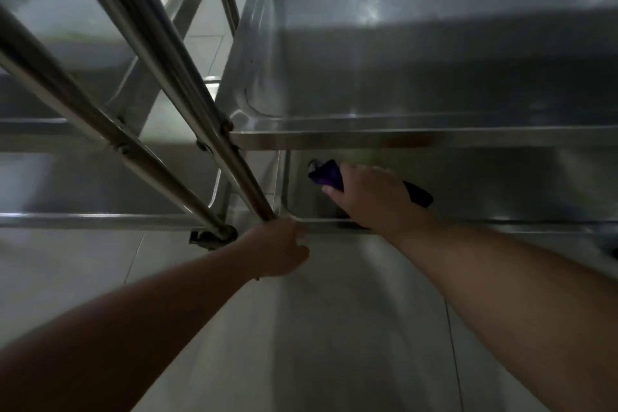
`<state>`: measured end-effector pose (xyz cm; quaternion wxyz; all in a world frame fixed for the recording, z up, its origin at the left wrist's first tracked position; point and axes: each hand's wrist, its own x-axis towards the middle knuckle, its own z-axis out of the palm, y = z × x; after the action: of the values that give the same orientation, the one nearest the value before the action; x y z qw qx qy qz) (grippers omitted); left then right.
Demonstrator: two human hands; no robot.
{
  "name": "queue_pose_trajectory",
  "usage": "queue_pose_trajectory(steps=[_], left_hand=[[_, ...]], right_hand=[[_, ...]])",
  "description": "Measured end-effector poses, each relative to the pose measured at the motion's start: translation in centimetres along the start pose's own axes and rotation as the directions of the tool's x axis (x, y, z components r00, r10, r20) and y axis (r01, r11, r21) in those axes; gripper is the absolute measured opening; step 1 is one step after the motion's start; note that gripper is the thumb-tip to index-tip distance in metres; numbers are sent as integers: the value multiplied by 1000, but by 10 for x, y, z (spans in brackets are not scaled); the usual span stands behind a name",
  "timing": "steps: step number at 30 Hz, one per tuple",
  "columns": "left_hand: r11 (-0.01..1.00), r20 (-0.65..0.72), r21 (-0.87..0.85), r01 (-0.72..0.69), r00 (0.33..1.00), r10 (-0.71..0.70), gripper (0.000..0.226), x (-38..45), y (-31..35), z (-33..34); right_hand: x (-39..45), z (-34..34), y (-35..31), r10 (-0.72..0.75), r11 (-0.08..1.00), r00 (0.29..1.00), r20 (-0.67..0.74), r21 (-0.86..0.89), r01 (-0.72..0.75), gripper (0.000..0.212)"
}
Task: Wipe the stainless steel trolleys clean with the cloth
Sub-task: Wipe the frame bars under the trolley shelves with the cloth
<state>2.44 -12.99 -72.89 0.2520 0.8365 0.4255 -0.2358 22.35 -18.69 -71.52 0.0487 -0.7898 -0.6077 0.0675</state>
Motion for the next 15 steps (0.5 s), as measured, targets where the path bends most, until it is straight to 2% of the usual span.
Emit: queue_pose_trajectory(steps=[5, 7, 10, 13, 14, 15], left_hand=[[1000, -1, 0, 17, 1000, -17, 35, -5, -30, 6], [996, 10, -71, 46, 999, -45, 30, -6, -45, 8], [961, -100, -261, 95, 987, -125, 13, -4, -68, 10], [902, -288, -427, 67, 935, -206, 49, -3, -84, 10], [874, -353, -486, 0, 915, -196, 57, -3, -83, 11], [843, -426, -530, -89, 888, -174, 54, -3, -79, 11]], right_hand=[[6, 15, -7, -34, 996, 994, -104, 73, 42, 49], [10, 20, -6, -10, 991, 986, -164, 128, 31, 49], [18, 28, -6, 53, 968, 981, -184, 250, -6, 51], [28, 38, -12, 60, 945, 979, -193, 328, 7, 51], [30, 42, -16, 51, 941, 976, -213, 338, 25, 50], [33, 46, -21, 35, 936, 970, -239, 348, 52, 49]])
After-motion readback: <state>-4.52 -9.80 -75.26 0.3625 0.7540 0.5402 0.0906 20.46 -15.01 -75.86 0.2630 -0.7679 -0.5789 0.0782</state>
